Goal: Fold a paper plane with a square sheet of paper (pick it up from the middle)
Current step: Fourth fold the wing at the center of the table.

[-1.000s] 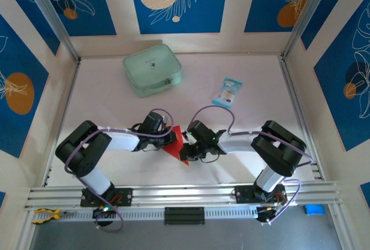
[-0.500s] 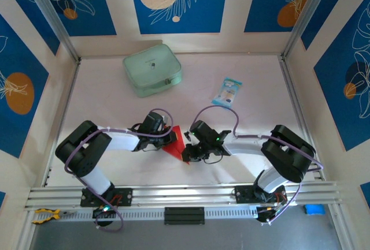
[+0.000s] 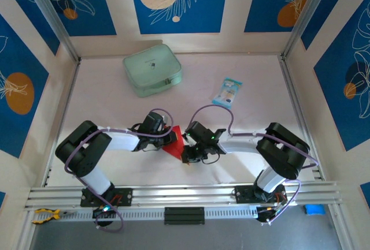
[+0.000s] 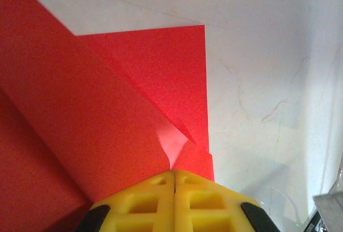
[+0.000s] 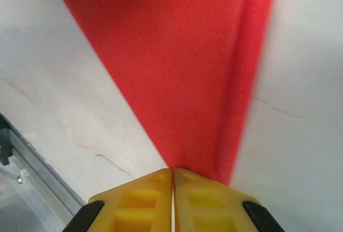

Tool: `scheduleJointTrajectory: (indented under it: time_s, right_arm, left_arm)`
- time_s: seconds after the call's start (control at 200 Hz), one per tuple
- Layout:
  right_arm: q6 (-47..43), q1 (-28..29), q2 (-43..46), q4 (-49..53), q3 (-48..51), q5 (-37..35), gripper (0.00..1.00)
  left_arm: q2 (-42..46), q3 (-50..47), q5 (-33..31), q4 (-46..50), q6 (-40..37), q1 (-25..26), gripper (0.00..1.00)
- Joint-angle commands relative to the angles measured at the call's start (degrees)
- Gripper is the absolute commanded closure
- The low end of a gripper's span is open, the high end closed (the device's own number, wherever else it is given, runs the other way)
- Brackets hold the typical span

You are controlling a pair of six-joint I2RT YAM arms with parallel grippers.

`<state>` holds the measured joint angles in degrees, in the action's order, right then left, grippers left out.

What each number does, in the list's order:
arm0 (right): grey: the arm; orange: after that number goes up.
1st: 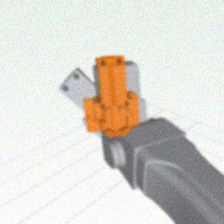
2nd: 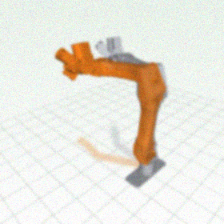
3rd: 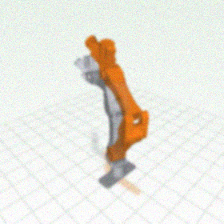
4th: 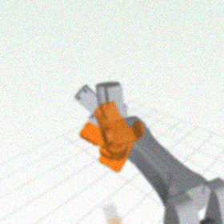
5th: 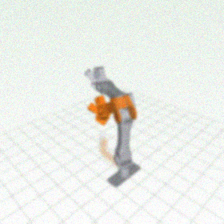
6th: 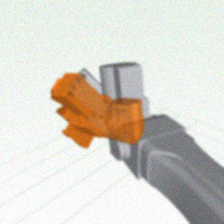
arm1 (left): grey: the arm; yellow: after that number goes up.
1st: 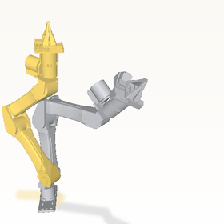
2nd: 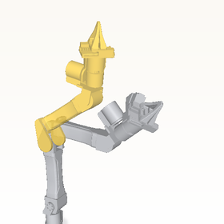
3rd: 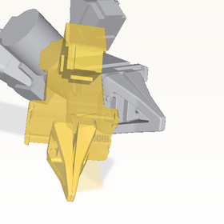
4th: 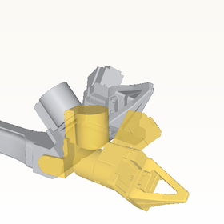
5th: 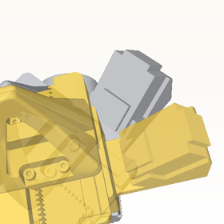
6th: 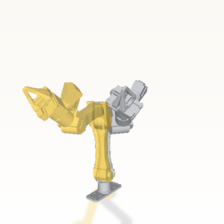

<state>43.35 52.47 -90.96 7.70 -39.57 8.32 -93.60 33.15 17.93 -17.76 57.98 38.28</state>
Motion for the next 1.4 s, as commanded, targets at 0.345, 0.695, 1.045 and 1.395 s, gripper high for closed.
scheduleJointTrajectory:
  time_s: [0.345,0.695,1.045,1.395]
  right_arm:
    - [3.89,-4.58,2.49,-8.71,9.70,6.67,0.90]
    - [7.89,-7.46,3.82,-16.31,17.37,11.89,0.90]
    - [2.71,-8.49,11.14,-6.41,8.89,10.48,0.90]
    - [0.53,-5.67,-1.45,-4.90,-3.54,8.38,0.90]
  left_arm:
    - [-0.96,-0.47,-1.67,2.04,-1.26,-0.03,0.96]
    - [-1.23,-0.54,-1.67,1.61,-1.15,0.03,0.96]
    - [-1.35,-0.63,-1.50,1.24,-1.09,0.00,0.96]
    - [-1.26,-0.54,-1.15,1.02,-1.10,0.02,0.96]
